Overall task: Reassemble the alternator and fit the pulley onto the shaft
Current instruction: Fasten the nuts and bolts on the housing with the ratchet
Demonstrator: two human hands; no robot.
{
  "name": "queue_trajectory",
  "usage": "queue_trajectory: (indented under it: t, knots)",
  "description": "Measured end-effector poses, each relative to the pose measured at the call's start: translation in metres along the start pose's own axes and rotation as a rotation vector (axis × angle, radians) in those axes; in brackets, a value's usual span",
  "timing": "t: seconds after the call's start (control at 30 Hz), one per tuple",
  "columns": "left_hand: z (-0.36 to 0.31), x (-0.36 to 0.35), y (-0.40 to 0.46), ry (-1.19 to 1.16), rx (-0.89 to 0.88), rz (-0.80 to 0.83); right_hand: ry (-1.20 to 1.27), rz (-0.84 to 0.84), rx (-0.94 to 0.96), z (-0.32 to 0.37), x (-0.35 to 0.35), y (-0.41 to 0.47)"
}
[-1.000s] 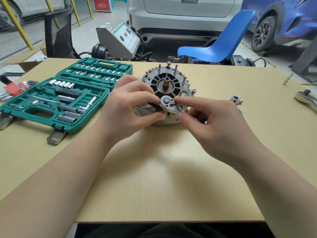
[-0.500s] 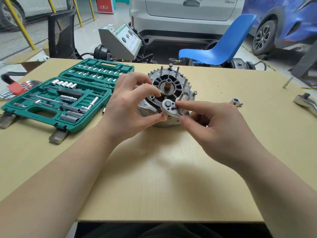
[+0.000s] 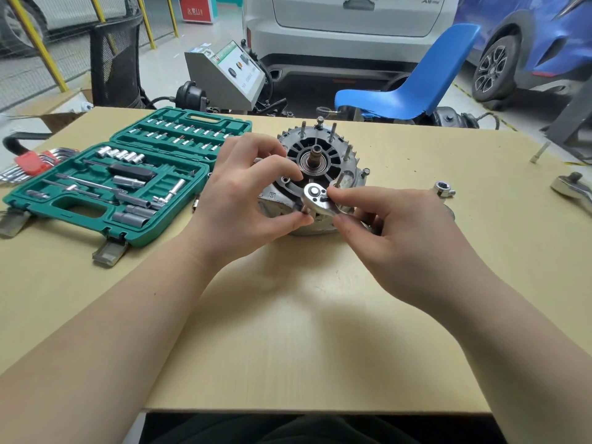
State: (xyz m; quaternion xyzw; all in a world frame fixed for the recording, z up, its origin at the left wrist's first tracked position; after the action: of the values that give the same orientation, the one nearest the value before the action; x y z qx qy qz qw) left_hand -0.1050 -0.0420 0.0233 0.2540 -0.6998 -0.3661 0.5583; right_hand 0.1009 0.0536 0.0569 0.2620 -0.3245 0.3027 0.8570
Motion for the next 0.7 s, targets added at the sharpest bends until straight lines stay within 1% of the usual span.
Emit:
queue_trajectory:
  t: [0.2, 0.43, 0.5, 0.63, 0.7]
  knots:
    - [-0.002, 0.0, 0.0, 0.003, 0.002, 0.007, 0.057, -0.039, -0.004, 0.003, -0.008, -0.012]
    - [-0.003, 0.0, 0.0, 0.01, 0.003, 0.001, 0.074, -0.004, -0.073, 0.009, -0.021, -0.016]
    - [-0.002, 0.0, 0.0, 0.016, 0.001, 0.004, 0.143, 0.05, -0.118, 0.009, -0.024, -0.018]
    - [-0.002, 0.0, 0.0, 0.021, 0.0, 0.009, 0.358, 0.138, -0.248, 0.009, -0.025, -0.02]
    - [-0.002, 0.0, 0.0, 0.022, -0.002, 0.012, 0.369, 0.146, -0.274, 0.008, -0.022, -0.02]
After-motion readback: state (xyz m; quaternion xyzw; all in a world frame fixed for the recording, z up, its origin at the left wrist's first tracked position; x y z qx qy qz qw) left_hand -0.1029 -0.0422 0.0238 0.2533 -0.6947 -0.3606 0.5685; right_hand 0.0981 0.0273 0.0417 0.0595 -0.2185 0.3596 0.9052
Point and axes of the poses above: each hand's wrist, its own y-axis towards the middle knuckle, its own x-axis out of the back of the hand, z = x × y, the point moved 3 cm from there along y, towards the middle knuckle, and after that the axes turned 13 degrees about -x, right-handed, at the moved point
